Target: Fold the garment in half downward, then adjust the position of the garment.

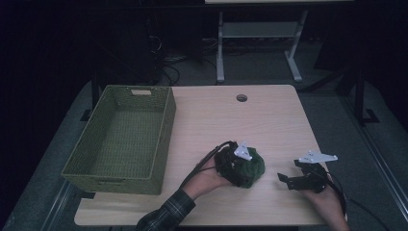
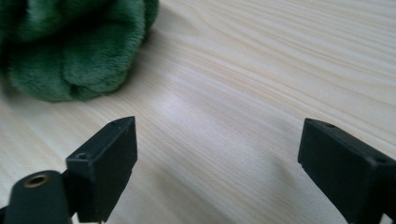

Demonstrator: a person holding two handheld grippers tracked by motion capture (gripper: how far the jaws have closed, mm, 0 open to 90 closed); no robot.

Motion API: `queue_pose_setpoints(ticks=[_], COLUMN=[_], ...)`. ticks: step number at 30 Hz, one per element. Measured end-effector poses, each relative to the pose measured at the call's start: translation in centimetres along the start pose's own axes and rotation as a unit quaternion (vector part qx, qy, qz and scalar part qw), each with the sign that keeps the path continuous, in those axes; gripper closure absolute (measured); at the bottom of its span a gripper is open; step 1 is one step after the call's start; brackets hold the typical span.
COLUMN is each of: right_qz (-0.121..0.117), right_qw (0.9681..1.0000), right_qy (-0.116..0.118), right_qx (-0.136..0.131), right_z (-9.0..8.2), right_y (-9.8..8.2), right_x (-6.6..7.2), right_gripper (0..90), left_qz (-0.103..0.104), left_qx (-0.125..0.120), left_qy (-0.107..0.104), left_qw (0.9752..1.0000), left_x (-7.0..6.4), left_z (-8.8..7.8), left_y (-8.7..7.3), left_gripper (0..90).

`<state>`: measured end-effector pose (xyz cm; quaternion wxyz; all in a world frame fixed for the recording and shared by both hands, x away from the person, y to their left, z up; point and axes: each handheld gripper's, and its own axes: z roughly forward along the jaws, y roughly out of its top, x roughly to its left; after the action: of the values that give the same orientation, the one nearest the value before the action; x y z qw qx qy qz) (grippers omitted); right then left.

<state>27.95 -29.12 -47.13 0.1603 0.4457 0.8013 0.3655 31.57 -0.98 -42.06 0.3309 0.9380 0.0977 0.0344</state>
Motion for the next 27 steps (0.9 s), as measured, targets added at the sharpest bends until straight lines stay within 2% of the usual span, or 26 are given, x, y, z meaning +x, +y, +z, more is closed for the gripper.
queue_pose_setpoints(ticks=[2, 4, 9, 14, 15, 16, 17, 18, 24, 27], right_qz=[0.001, 0.003, 0.003, -0.003, -0.004, -0.004, -0.007, -0.008, -0.013, -0.013], right_qw=[1.0, 1.0, 1.0, 0.9999, 0.9999, 0.9999, 0.9998, 0.9997, 0.9996, 0.9996], right_qy=[-0.003, -0.003, -0.005, -0.008, -0.009, -0.009, -0.011, -0.012, -0.013, -0.013], right_qx=[0.002, 0.004, 0.004, 0.01, 0.012, 0.012, 0.016, 0.018, 0.023, 0.022], right_z=[0.1, 0.2, 0.3, 0.5, 0.6, 0.6, 0.7, 0.8, 1.0, 1.0], right_y=[0.0, 0.0, 0.0, -0.1, -0.1, -0.1, -0.1, -0.1, -0.2, -0.2], right_x=[-0.1, -0.2, -0.2, -0.1, -0.1, -0.1, 0.0, 0.0, 0.2, 0.2], right_gripper=[11.3, 11.3, 11.3, 11.2, 11.2, 11.2, 11.3, 11.2, 11.2, 11.2], left_qz=[0.009, 0.015, 0.016, 0.022, 0.026, 0.026, 0.034, 0.031, 0.015, 0.01], left_qx=[0.008, 0.013, 0.026, 0.038, 0.047, 0.047, 0.056, 0.054, 0.034, 0.03], left_qy=[0.004, 0.016, 0.024, 0.034, 0.046, 0.046, 0.058, 0.059, 0.057, 0.052], left_qw=[0.9999, 0.9997, 0.9993, 0.9985, 0.9975, 0.9975, 0.9962, 0.9963, 0.9977, 0.9981], left_x=[-0.2, -0.2, 0.2, 0.0, -0.2, -0.2, -0.6, -0.6, -0.1, 0.2], left_z=[0.6, 1.2, 2.2, 3.1, 3.6, 3.6, 4.0, 4.1, 3.9, 3.8], left_y=[-0.1, -0.3, -0.4, -0.5, -0.5, -0.5, -0.4, -0.4, -0.8, -0.9], left_gripper=[24.2, 23.7, 23.8, 23.8, 23.8, 23.9, 24.0, 24.4, 41.2, 54.6])
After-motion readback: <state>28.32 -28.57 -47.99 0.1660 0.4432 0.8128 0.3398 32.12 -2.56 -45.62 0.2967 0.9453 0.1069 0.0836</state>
